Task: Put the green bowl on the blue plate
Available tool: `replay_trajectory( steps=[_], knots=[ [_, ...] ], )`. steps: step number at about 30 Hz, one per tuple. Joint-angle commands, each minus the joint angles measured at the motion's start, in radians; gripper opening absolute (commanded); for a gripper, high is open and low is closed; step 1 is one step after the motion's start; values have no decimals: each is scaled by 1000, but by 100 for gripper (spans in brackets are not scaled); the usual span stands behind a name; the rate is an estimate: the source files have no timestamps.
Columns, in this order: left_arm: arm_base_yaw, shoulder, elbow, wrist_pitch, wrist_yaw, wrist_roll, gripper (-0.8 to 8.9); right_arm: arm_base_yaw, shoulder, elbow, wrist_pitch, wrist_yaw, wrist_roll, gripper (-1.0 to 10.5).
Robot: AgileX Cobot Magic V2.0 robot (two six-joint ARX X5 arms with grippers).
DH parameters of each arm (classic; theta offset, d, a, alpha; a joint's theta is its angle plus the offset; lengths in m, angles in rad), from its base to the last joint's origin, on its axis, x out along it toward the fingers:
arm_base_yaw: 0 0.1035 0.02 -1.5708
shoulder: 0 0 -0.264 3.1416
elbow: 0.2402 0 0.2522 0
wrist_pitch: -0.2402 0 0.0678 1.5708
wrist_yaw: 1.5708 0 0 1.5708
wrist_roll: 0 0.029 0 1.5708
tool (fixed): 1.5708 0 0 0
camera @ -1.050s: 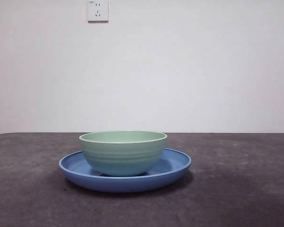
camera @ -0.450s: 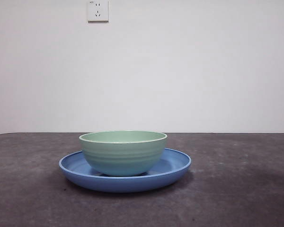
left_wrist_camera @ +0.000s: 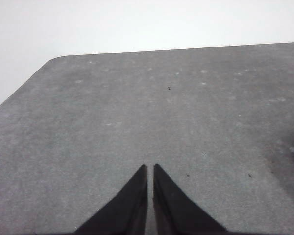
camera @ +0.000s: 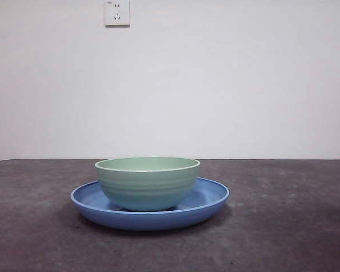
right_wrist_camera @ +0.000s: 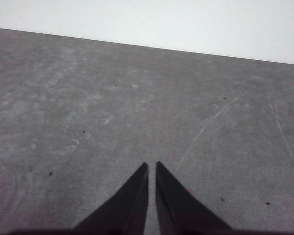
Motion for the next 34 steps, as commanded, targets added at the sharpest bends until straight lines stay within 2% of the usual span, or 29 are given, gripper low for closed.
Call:
replay_trajectory(
  steps=[1, 34],
  knots=[
    [1, -1, -21, -6, 0, 2, 21, -2, -3, -5, -14, -1, -10, 23],
    [1, -1, -21, -6, 0, 1, 21, -2, -3, -5, 14, 0, -4, 23]
  ],
)
